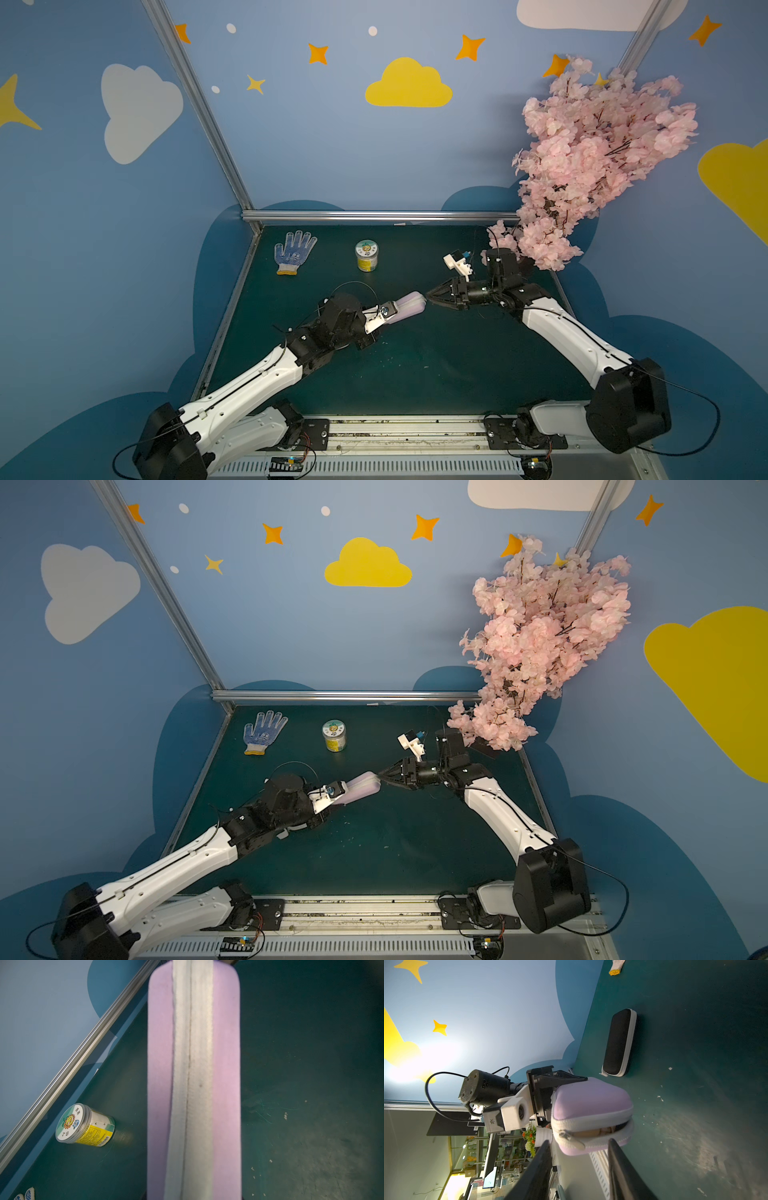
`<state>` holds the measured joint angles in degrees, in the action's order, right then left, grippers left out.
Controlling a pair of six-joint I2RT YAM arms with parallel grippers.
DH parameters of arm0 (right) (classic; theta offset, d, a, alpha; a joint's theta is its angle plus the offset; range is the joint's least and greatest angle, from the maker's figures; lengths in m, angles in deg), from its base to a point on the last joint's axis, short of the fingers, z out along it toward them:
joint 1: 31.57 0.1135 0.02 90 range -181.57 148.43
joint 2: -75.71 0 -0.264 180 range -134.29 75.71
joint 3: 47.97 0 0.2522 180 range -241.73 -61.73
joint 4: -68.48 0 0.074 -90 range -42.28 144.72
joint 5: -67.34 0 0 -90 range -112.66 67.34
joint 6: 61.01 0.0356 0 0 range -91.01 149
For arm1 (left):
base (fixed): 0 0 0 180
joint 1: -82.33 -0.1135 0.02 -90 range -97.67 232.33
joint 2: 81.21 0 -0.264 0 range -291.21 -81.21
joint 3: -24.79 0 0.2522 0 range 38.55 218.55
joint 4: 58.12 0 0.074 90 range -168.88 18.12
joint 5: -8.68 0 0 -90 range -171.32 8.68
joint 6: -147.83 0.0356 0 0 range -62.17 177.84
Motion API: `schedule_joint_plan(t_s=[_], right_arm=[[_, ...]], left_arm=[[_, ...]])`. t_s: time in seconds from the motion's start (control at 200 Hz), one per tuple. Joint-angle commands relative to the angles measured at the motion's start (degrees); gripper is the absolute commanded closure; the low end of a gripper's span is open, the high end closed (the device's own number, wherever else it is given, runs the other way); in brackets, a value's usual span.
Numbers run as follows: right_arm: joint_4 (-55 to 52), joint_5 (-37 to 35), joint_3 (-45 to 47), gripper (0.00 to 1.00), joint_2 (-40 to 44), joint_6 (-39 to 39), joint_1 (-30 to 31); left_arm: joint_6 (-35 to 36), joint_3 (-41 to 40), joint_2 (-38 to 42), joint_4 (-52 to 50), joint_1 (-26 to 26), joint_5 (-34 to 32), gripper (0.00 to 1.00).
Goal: Put umbrellas into zippered umbrella sleeves
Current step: Adjust the umbrella sleeve.
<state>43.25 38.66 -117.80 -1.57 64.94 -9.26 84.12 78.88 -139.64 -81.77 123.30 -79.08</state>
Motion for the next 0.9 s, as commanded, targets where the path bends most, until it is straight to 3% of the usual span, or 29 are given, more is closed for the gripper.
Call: schedule_joint_plan(t_s=[0.0, 0.896], right_arm=[[2.6, 3.6, -1.8, 0.59, -0.2, 0.6, 0.8], [3.6, 4.8, -1.0, 0.79, -2.6, 0.9, 2.0]], left_arm=[[-1.1, 0.4, 0.8, 3.8, -0.2, 2.2, 0.97], [-1.4, 0.3, 0.3, 4.3, -0.2, 2.2, 0.97]])
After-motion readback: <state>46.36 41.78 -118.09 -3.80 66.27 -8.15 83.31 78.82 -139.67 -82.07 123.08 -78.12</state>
